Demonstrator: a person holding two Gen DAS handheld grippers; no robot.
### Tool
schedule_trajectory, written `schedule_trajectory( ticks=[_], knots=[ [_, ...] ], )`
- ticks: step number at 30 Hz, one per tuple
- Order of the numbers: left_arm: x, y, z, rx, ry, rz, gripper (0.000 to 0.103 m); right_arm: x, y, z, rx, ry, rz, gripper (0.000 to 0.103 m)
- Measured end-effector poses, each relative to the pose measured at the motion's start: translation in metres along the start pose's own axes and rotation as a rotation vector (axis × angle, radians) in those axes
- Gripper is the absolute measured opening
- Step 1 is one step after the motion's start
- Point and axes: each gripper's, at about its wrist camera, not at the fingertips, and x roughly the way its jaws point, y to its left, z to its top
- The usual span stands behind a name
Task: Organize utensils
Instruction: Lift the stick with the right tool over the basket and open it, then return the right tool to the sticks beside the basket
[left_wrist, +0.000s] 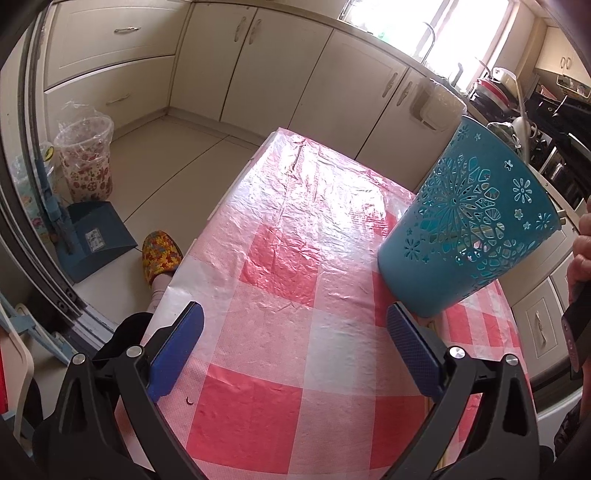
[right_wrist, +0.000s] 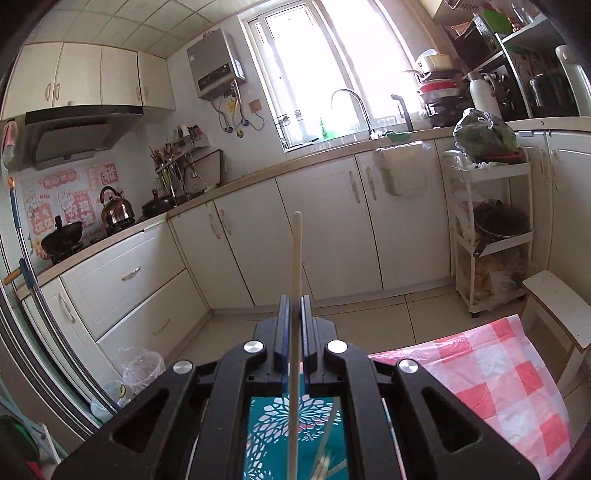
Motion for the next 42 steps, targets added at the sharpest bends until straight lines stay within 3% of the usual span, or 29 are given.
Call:
schedule_trajectory(
  ticks=[5, 10, 13, 16, 21, 26, 29, 32, 37, 42],
  knots=[
    [0.001, 0.001, 0.001, -0.007, 0.005, 0.005, 0.095, -0.006, -0.005, -0.009, -0.003, 0.032, 0.006, 0.010],
    [0.001, 0.002, 0.000, -0.013, 0.002, 0.009, 0.095, -0.050, -0.006, -0.019, -0.045, 0.035, 0.027, 0.055],
    [0.000, 0.002, 0.000, -0.013, 0.000, 0.011, 0.095, -0.085, -0.016, -0.036, -0.045, 0.039, -0.004, 0.074],
    [-0.001, 0.002, -0.001, -0.009, -0.004, 0.015, 0.095, -0.104, -0.030, -0.070, -0.087, 0.070, -0.098, 0.091],
    [-0.003, -0.003, -0.002, 0.021, -0.014, 0.026, 0.095, -0.099, -0.050, -0.117, -0.186, 0.119, -0.263, 0.094],
    [-0.003, -0.004, -0.002, 0.025, -0.010, 0.037, 0.095, -0.092, -0.055, -0.126, -0.149, 0.187, -0.289, 0.096],
    [-0.004, -0.004, -0.002, 0.028, -0.014, 0.041, 0.095, -0.083, -0.045, -0.137, -0.214, 0.317, -0.317, 0.096],
    [-0.003, -0.004, -0.002, 0.028, -0.014, 0.043, 0.095, -0.086, -0.033, -0.153, -0.291, 0.414, -0.265, 0.096],
    [-0.004, -0.006, -0.003, 0.041, -0.013, 0.055, 0.095, -0.105, -0.035, -0.160, -0.207, 0.396, -0.062, 0.096],
    [-0.003, -0.008, -0.002, 0.051, -0.011, 0.069, 0.095, -0.093, -0.049, -0.165, -0.137, 0.447, -0.094, 0.096]
  ],
)
